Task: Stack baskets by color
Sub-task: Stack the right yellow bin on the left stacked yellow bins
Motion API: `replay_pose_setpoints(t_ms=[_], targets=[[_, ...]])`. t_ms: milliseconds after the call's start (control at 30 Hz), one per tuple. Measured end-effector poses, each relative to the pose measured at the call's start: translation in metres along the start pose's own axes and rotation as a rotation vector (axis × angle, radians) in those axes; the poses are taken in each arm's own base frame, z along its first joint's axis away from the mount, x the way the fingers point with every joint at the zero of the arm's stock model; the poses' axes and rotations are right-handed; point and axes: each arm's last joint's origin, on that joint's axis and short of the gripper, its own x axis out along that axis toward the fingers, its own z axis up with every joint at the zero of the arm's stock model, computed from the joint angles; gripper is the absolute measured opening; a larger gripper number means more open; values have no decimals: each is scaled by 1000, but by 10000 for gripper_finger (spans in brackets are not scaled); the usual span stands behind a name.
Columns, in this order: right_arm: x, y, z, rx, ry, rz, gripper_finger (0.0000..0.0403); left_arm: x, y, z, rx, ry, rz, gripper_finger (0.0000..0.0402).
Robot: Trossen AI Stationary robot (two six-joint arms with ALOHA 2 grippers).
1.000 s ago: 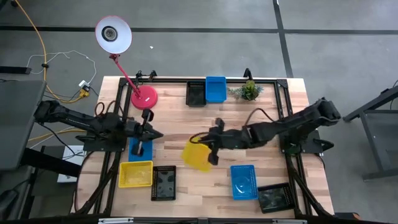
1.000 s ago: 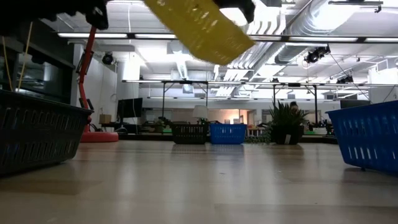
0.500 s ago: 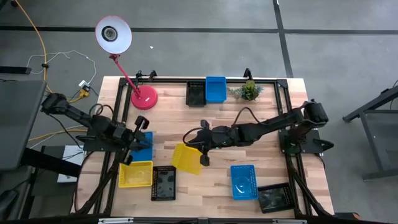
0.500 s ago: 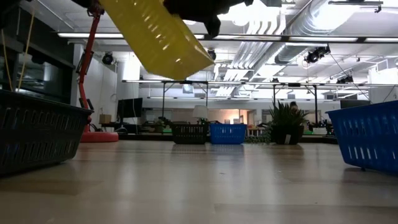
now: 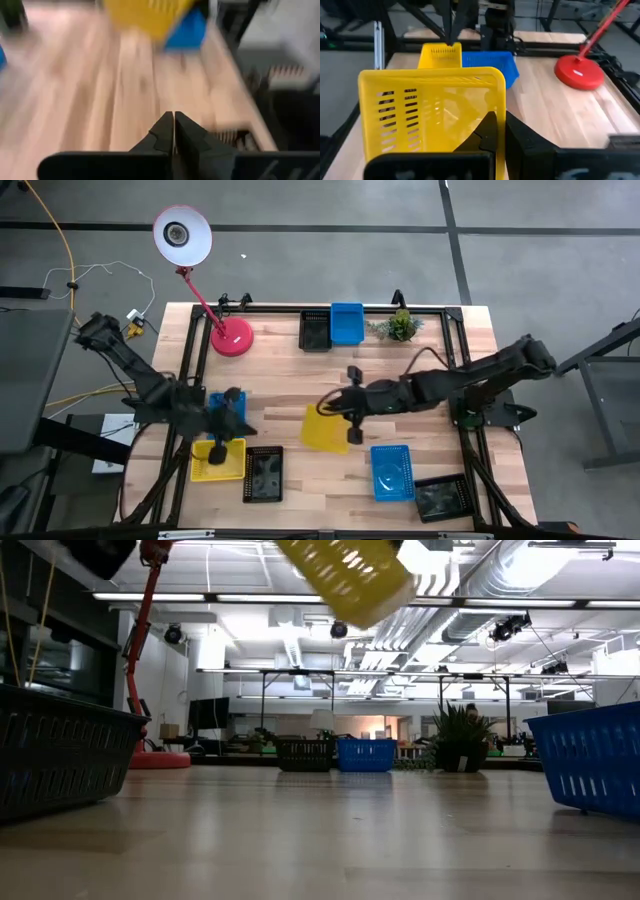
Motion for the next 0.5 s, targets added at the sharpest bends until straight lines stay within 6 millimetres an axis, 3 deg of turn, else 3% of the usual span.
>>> replay_pose_setpoints(t_ms=[300,500], targets=[[-42,18,-6,21,88,-93,0,16,-48,-12,-8,471,148,0],[-49,29,-8,8,93,-80,0,45,-58,-44,11,757,168,0]])
